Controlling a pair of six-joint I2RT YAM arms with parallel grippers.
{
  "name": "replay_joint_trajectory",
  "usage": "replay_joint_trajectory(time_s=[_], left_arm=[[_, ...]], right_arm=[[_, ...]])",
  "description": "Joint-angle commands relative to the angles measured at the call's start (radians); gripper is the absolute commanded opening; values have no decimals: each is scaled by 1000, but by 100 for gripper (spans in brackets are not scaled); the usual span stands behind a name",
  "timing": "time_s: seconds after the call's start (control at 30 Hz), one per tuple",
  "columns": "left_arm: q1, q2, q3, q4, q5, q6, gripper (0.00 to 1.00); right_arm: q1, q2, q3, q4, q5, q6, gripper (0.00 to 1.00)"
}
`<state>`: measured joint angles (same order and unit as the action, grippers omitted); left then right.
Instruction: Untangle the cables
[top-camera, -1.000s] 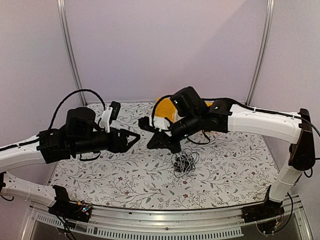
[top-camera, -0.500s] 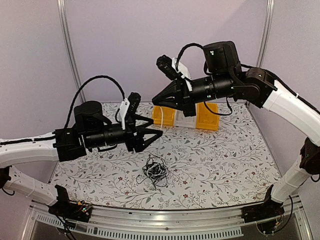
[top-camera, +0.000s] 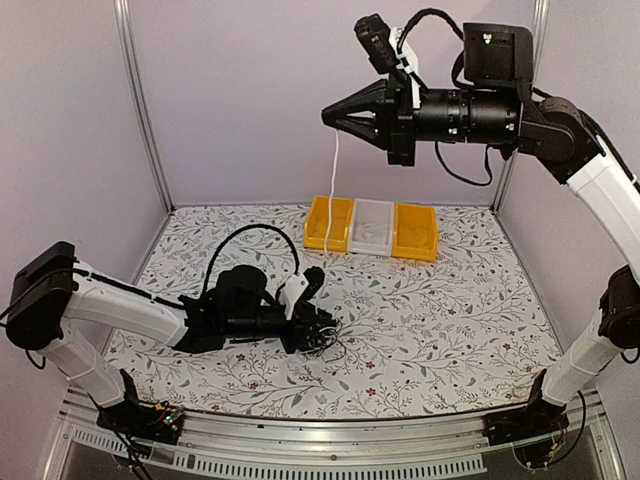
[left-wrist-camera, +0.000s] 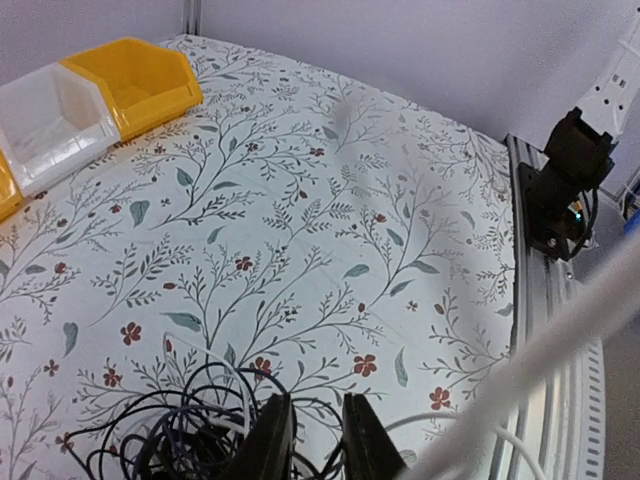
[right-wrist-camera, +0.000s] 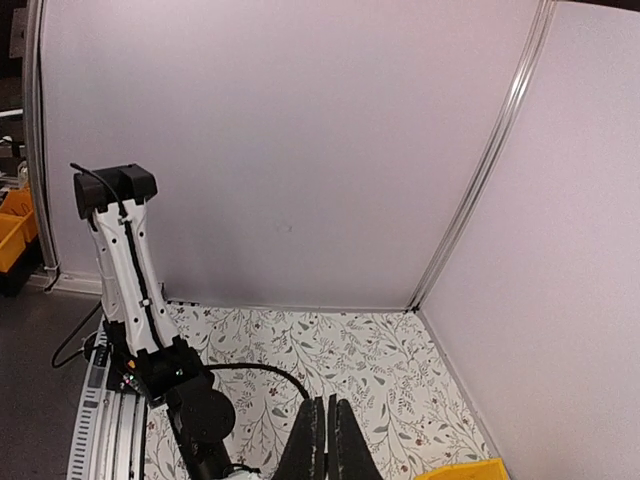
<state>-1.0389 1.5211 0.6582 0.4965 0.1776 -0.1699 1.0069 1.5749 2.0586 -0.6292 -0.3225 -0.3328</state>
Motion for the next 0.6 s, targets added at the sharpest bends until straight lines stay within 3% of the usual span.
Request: replay_joint_trajectory(time_s=[0.0, 0.13, 0.37, 0.57], left_arm=[[-12, 75, -57, 152, -11, -67, 24], [-14, 117, -71, 146, -18, -82, 25], [-13, 161, -95, 122, -24, -103, 25], [-22, 47, -37, 15, -93, -116, 46]], right_arm=[[-2, 44, 236, -21, 79, -19, 0], [-4, 84, 376, 15, 119, -43, 0], [-4, 69, 405, 141, 213, -147, 0], [-6, 31, 275, 132, 251, -194, 0]])
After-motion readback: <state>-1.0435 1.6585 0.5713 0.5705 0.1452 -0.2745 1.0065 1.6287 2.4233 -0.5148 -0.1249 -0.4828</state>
